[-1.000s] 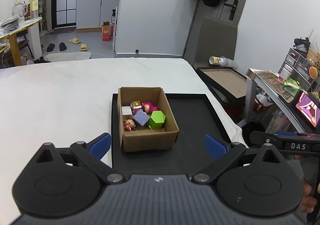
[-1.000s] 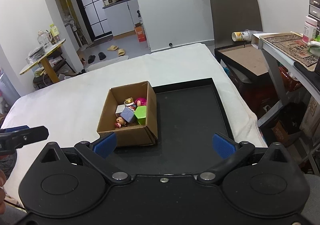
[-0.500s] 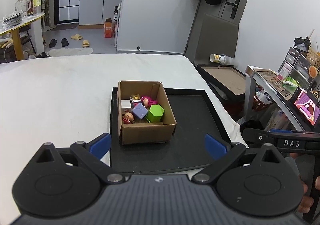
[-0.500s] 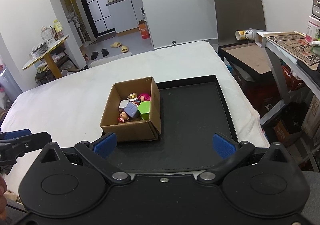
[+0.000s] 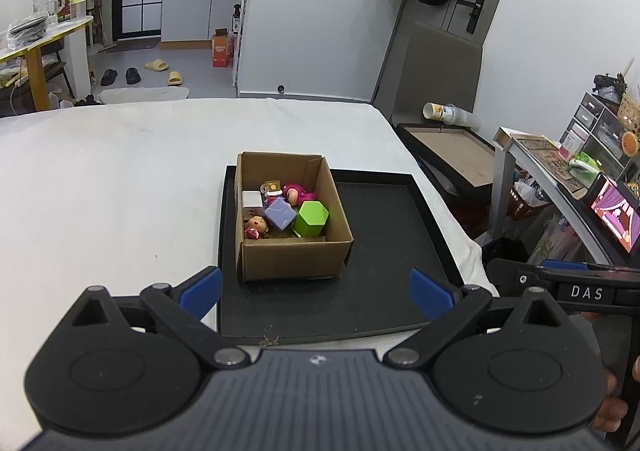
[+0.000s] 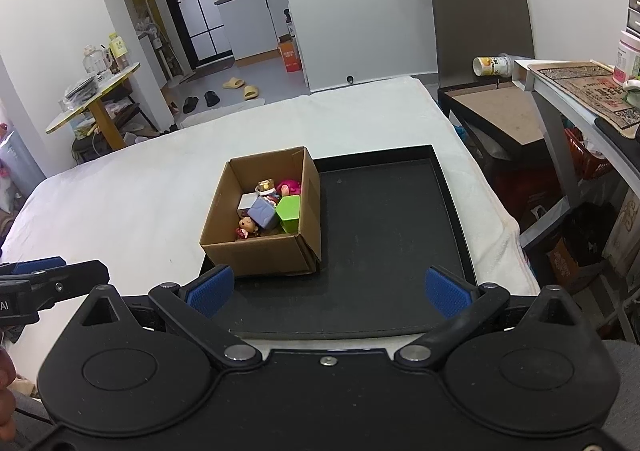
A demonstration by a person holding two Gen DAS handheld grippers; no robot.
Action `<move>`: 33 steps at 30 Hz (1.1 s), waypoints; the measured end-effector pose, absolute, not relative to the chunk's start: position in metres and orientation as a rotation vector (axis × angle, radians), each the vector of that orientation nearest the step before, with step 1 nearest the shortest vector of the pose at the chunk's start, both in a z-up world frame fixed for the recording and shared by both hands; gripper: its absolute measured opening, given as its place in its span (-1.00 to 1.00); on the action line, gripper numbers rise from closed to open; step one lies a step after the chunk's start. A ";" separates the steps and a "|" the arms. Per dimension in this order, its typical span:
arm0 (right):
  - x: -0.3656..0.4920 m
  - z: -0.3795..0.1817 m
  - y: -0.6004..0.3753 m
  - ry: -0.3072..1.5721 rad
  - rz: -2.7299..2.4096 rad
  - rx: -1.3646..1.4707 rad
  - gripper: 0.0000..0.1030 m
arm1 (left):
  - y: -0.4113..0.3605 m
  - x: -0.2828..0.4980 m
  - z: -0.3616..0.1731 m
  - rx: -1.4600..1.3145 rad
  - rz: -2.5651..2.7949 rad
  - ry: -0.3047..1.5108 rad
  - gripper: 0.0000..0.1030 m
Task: Organize rigid objects
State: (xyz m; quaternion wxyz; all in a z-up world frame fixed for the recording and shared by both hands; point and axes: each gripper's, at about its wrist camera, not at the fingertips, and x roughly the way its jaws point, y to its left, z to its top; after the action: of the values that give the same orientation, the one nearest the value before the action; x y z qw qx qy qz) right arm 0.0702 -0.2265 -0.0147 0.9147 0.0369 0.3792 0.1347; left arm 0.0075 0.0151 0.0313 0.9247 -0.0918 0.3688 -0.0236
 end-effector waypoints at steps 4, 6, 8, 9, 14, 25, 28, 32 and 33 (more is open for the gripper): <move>0.070 -0.016 -0.227 0.786 0.273 0.076 1.00 | 0.013 0.009 0.029 -0.187 -0.054 0.766 0.93; 0.070 -0.016 -0.227 0.787 0.273 0.075 1.00 | 0.012 0.010 0.028 -0.186 -0.057 0.771 0.93; 0.070 -0.016 -0.227 0.787 0.273 0.074 1.00 | 0.011 0.010 0.028 -0.185 -0.061 0.771 0.93; 0.070 -0.017 -0.227 0.787 0.273 0.074 1.00 | 0.011 0.010 0.028 -0.184 -0.062 0.772 0.93; 0.070 -0.018 -0.227 0.789 0.270 0.075 1.00 | 0.009 0.011 0.027 -0.184 -0.062 0.777 0.93; 0.072 -0.020 -0.230 0.792 0.262 0.071 1.00 | 0.006 0.014 0.024 -0.185 -0.066 0.785 0.93; 0.072 -0.020 -0.230 0.791 0.262 0.071 1.00 | 0.006 0.014 0.024 -0.185 -0.066 0.785 0.93; 0.072 -0.021 -0.230 0.793 0.260 0.072 1.00 | 0.006 0.014 0.024 -0.186 -0.066 0.787 0.93; 0.072 -0.021 -0.231 0.794 0.260 0.073 1.00 | 0.005 0.014 0.024 -0.186 -0.065 0.788 0.93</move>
State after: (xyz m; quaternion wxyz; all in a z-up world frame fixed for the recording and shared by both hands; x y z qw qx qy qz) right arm 0.0716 -0.2315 -0.0211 0.9133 0.0353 0.3855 0.1263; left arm 0.0142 0.0055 0.0240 0.9187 -0.0906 0.3832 -0.0318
